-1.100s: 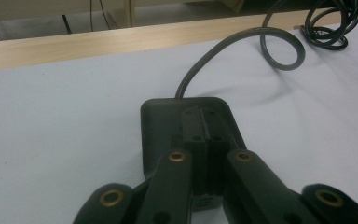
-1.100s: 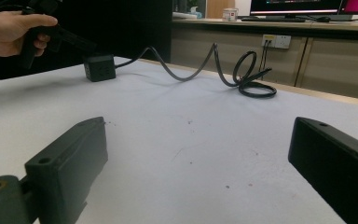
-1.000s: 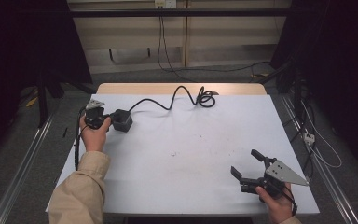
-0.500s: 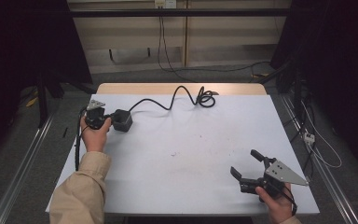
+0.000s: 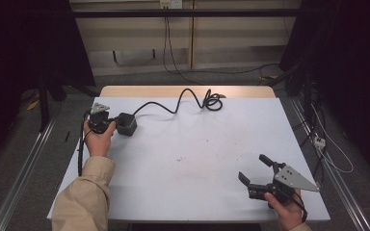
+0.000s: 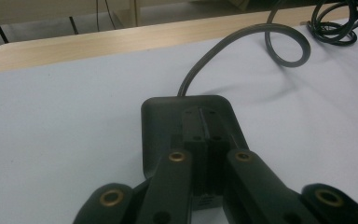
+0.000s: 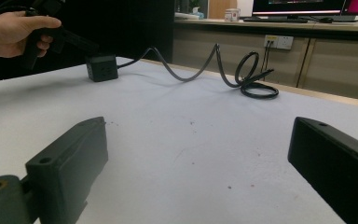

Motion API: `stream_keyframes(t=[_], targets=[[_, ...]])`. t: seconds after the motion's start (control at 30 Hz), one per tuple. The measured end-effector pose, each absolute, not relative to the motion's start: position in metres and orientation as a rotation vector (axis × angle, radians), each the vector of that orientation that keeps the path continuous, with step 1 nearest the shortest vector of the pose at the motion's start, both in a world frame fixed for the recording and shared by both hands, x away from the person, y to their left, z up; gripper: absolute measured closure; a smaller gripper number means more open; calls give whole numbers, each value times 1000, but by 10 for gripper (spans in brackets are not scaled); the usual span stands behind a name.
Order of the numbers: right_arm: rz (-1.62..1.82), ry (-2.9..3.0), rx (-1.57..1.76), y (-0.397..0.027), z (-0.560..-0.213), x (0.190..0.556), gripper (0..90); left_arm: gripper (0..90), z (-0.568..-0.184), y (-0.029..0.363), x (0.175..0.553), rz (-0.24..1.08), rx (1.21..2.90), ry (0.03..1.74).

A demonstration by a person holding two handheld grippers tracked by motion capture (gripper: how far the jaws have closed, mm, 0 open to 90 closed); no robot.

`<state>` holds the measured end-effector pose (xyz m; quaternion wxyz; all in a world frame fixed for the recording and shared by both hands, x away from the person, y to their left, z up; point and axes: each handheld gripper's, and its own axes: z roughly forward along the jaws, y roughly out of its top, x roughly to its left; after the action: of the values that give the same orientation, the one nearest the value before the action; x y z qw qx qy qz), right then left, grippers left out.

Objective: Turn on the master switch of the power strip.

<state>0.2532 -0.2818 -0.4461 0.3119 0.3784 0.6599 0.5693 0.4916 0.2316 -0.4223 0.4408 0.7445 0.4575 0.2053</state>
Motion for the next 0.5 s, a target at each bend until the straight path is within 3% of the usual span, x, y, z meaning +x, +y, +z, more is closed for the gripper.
stream_keyframes(t=[0.5], targets=[[1502, 1742, 999, -282, -446, 252, 41, 900, -422, 230, 491, 511, 1850, 1152]])
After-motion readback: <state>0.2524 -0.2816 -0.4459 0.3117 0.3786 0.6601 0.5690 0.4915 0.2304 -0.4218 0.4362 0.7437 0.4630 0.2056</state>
